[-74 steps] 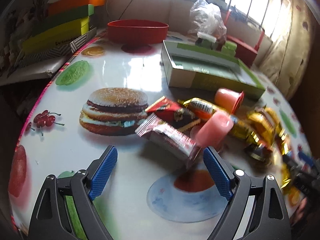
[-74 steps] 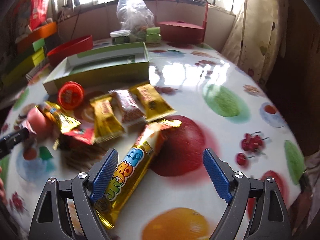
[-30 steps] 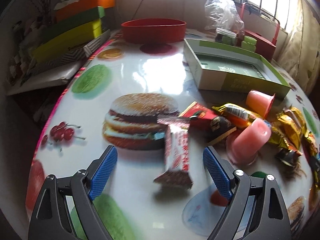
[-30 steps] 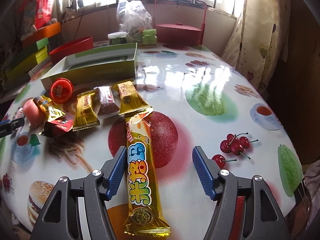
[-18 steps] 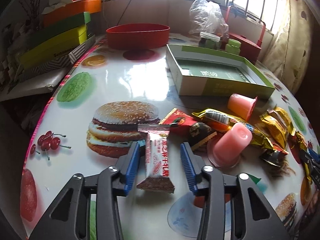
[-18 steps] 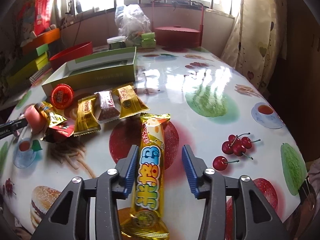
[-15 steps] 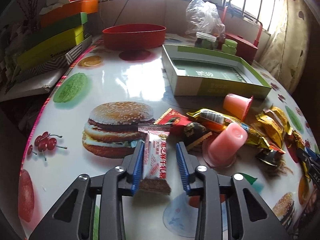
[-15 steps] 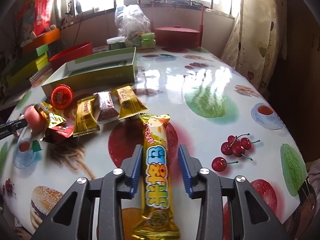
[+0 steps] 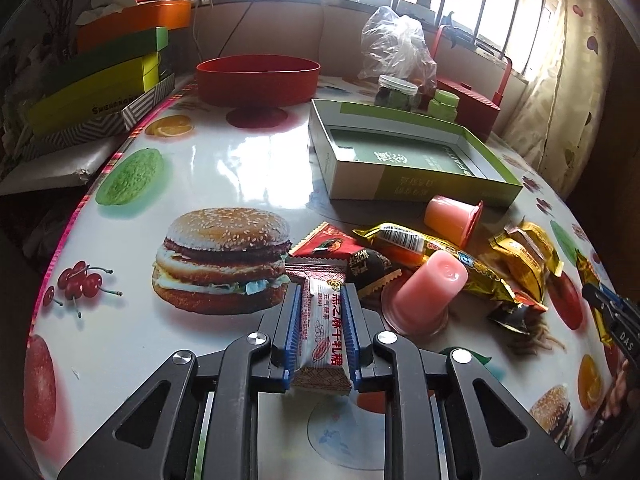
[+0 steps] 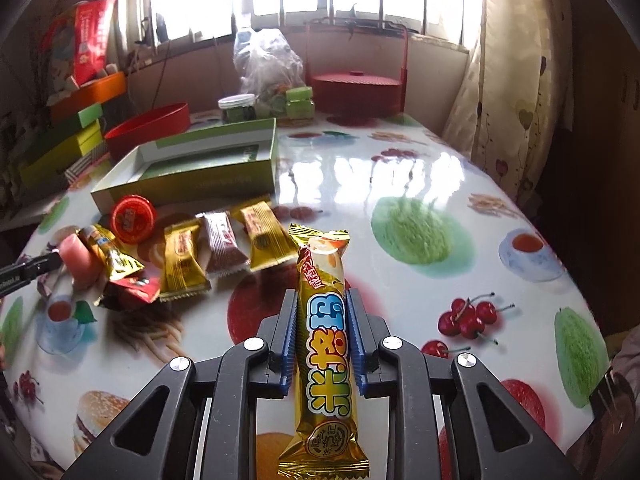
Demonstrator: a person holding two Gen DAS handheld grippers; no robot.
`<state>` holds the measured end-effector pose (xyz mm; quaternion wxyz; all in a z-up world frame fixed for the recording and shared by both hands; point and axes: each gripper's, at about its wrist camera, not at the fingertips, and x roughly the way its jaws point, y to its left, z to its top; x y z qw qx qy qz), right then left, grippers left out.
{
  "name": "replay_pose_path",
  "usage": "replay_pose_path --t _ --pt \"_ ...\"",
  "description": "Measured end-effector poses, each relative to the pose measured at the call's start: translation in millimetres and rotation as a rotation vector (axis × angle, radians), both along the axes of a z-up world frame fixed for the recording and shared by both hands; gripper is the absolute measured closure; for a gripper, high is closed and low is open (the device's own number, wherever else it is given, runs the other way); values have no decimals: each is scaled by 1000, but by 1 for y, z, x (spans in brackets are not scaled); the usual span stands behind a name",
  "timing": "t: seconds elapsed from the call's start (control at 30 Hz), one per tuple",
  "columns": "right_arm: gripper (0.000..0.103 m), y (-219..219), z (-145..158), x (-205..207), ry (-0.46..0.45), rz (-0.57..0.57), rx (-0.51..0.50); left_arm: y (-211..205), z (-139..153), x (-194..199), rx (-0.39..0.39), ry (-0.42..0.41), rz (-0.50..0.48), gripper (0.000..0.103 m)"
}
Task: Organize snacks
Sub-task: 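Carry the wafer pack and gold bar into the green box and release both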
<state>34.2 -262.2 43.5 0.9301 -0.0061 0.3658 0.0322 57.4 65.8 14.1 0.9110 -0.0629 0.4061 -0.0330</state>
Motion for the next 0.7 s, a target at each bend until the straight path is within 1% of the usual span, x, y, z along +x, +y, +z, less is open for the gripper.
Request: replay_pose_path --t 0.13,0.2,0.23,0.3,0.43,0.5,0.57,0.7 --pt "81 8 5 3 -13 26 -5 -2 0 0 6 6 -10 82" --pt "81 11 7 5 -17 32 -5 -5 -1 -2 52 10 0 82" --pt "81 13 8 6 -21 38 -3 -5 -2 -3 55 12 -3 82" --pt "81 15 9 7 -21 47 -2 -4 -2 -5 32 19 -11 82" --pt "81 21 9 10 -18 65 -5 -7 -3 -7 66 22 -8 82" --pt "81 24 12 10 -25 75 -7 -9 -4 -7 71 28 -18 82" --pt "81 25 14 11 -31 82 -7 -12 -4 -8 93 24 -35 82" --pt "81 28 22 15 -45 99 -9 -11 2 -8 73 5 -43 82"
